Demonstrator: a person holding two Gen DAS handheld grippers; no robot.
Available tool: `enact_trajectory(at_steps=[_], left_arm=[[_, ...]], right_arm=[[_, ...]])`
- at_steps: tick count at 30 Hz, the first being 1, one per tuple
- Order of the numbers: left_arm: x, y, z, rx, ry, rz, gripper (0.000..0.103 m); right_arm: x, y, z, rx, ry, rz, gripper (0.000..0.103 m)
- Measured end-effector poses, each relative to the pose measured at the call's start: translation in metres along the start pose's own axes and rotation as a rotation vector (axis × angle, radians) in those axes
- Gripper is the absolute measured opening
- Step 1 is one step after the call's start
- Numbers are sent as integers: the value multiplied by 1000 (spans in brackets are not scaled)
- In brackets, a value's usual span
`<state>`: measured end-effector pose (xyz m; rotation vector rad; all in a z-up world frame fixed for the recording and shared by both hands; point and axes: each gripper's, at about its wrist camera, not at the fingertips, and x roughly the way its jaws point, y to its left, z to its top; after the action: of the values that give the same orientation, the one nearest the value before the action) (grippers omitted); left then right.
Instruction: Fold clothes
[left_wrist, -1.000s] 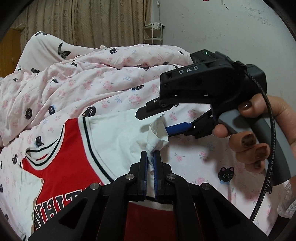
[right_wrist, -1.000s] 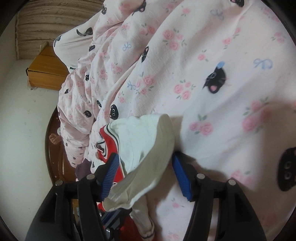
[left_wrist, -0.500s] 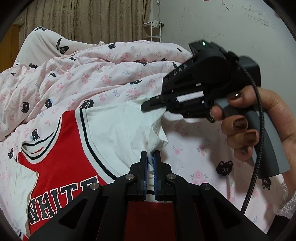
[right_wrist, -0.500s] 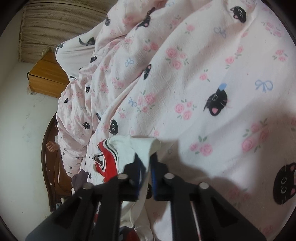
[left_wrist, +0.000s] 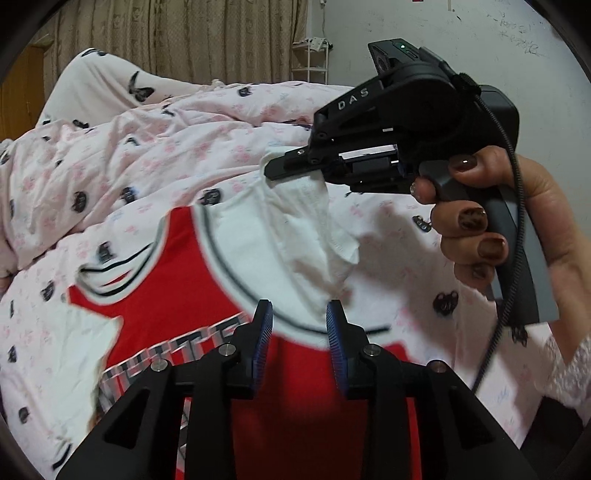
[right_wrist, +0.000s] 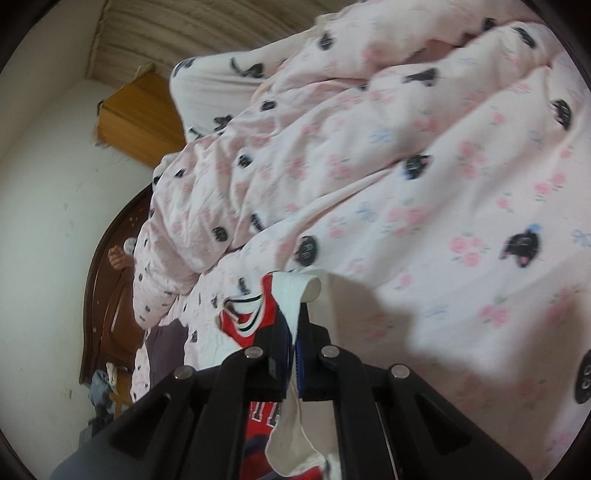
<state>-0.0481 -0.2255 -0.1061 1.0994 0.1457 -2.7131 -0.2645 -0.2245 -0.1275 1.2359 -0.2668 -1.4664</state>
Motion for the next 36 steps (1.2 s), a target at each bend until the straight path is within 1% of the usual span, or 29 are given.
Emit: enact_trajectory(at_steps=[5, 9, 15, 20, 21, 23, 24, 25, 27, 29, 31, 33, 36], left_arm=[[-12, 28, -11, -16, 16, 51, 26], [-16, 50, -16, -55, 25, 71, 27], [-35, 79, -39, -116, 25, 107, 27], [-41, 96, -59, -159, 23, 113, 27], [-42, 98, -61, -167, 21, 111, 27], [-40, 103, -66, -192, 14, 97, 27], [-40, 104, -66, -197, 10, 92, 27], [-40, 105, -67, -202, 6, 87, 27], [-38, 107, -68, -208, 2, 72, 27], [-36, 110, -66, -214, -2, 58, 27], [-37, 111, -64, -215, -6, 51, 27], [-37, 111, -63, -205, -11, 58, 27], [-37, 110, -61, -189, -16, 67, 27]], right_arm=[[23, 23, -13, -55, 43, -10, 4], [47, 38, -27, -104, 90, -39, 4], [78, 58, -48, -205, 142, -134, 4], [94, 69, -58, -275, 164, -223, 4], [97, 71, -60, -287, 172, -240, 8], [102, 73, -64, -310, 188, -282, 9], [104, 76, -66, -324, 194, -293, 16], [105, 78, -69, -338, 199, -298, 28], [106, 89, -76, -389, 205, -301, 43], [106, 105, -85, -466, 208, -312, 44], [103, 116, -90, -509, 207, -304, 44], [90, 121, -90, -506, 193, -284, 44], [64, 121, -88, -509, 155, -305, 44]])
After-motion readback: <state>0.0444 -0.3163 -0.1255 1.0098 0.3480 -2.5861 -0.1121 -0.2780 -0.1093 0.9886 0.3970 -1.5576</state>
